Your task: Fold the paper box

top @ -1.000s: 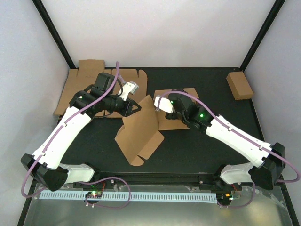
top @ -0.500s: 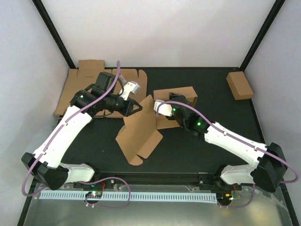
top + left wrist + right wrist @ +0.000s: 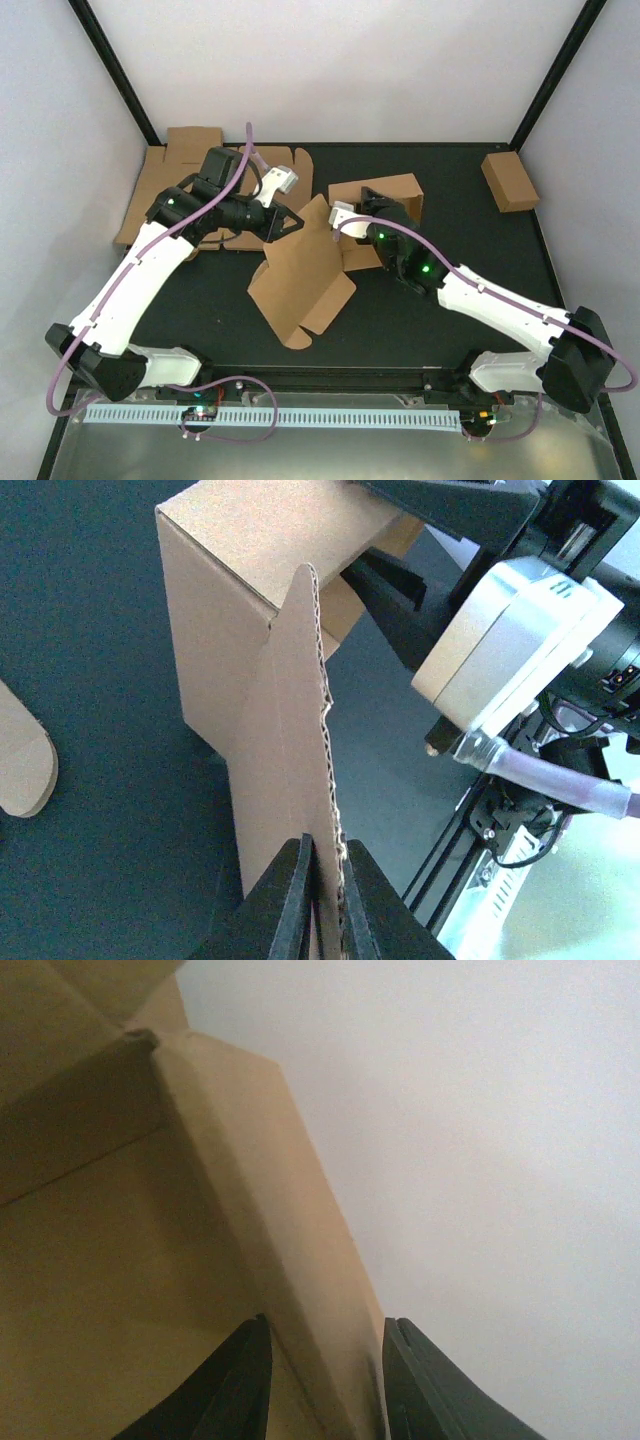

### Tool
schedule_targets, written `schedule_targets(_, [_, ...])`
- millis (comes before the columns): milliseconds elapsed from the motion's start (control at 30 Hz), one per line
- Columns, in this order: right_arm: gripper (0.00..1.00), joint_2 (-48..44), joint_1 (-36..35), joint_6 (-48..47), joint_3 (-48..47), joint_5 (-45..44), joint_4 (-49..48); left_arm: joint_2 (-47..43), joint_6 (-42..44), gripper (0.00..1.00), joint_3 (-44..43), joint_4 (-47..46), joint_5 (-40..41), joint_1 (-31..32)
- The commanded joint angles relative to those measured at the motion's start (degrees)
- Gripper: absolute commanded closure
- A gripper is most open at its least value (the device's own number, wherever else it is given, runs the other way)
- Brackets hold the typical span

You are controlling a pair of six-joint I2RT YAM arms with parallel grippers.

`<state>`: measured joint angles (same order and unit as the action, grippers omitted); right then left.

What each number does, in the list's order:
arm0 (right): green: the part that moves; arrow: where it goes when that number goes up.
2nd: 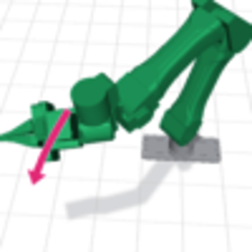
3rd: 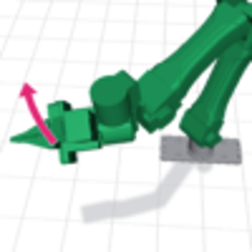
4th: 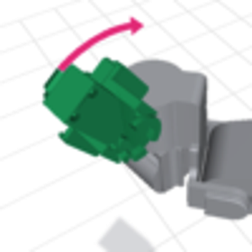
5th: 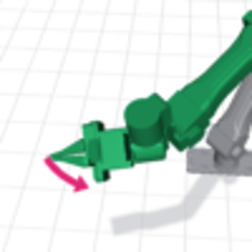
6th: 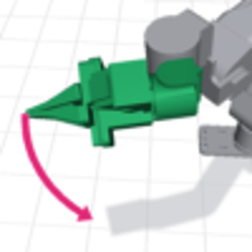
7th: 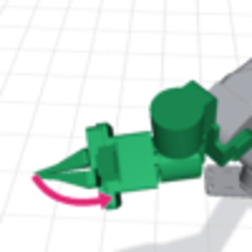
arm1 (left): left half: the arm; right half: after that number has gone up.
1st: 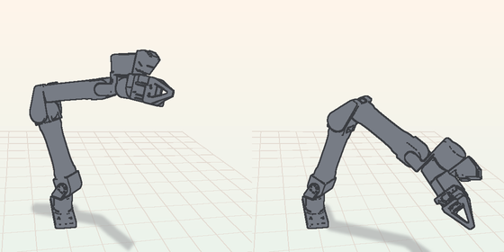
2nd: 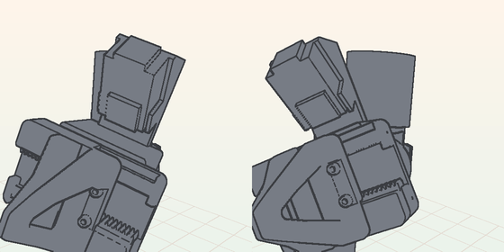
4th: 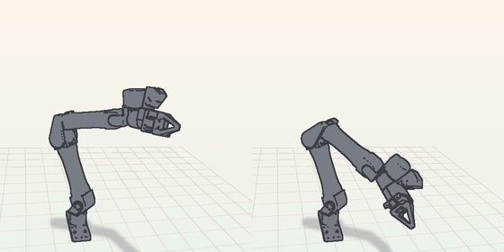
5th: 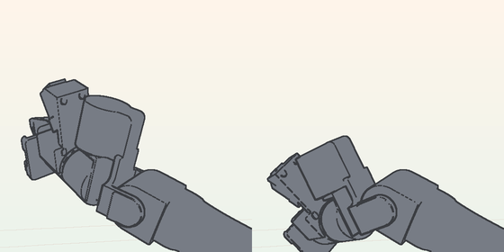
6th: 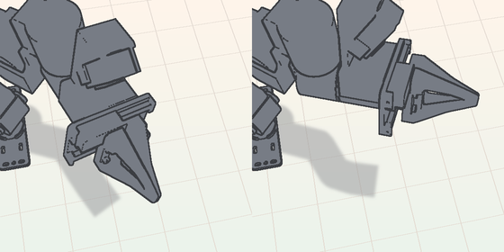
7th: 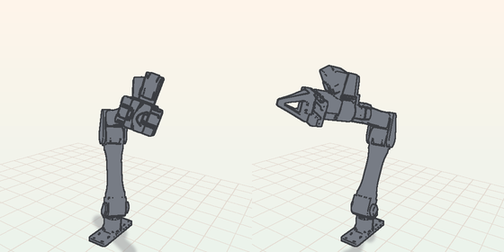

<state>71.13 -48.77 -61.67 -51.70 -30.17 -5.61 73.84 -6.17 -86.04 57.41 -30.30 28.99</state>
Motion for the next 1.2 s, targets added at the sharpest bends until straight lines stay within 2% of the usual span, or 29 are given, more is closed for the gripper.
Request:
schedule_targets(0, [0.68,-1.32,0.18,0.44,0.61,-1.93,-5.48,0.61,-0.16,0.91,-3.08,0.20,-3.93,0.62])
schedule_targets(33, [0.69,-1.47,0.17,0.57,0.74,-2.11,-5.52,0.56,-0.35,0.91,-3.35,0.18,-4.22,0.58])
schedule_targets(200, [0.86,-2.23,0.20,2.18,0.99,-3.39,-5.77,0.12,-1.90,0.87,-5.28,-0.83,-6.67,0.60])
schedule_targets(267, [0.92,-2.48,0.56,5.13,-0.70,-3.07,-2.41,0.00,-2.67,0.72,-6.86,-0.97,-6.75,0.62])
schedule_targets(333, [0.97,-1.89,1.72,10.42,-4.92,-0.97,5.51,-0.10,-3.23,0.48,-9.24,-0.83,-6.37,0.61])
schedule_targets(400, [0.98,-0.45,4.34,17.31,-10.52,1.24,14.66,-1.85,-3.63,0.30,-11.95,-1.16,-5.58,0.61])
schedule_targets(500, [0.99,0.86,7.36,25.37,-15.68,2.54,22.11,-4.80,-4.40,0.14,-16.18,-2.13,-3.23,0.49])
schedule_targets(567, [0.99,1.08,9.31,29.89,-17.80,4.28,25.70,-6.60,-4.72,0.06,-19.52,-2.09,-0.59,0.48])
schedule_targets(700, [0.99,1.23,13.96,41.31,-22.58,10.38,32.88,-10.20,-4.72,0.01,-23.51,-1.52,4.93,0.41])
schedule_targets(833, [0.99,0.06,19.16,55.15,-23.36,17.08,34.30,-14.55,-4.94,0.01,-23.02,-1.70,13.28,0.36])
schedule_targets(1000, [0.99,1.56,25.59,72.82,-24.75,26.35,39.53,-19.53,-4.52,0.01,-17.27,-1.30,20.91,0.37])
schedule_targets(1167, [0.99,4.44,26.97,82.15,-24.87,32.46,45.47,-22.31,-4.43,0.01,-6.90,0.10,22.97,0.33])
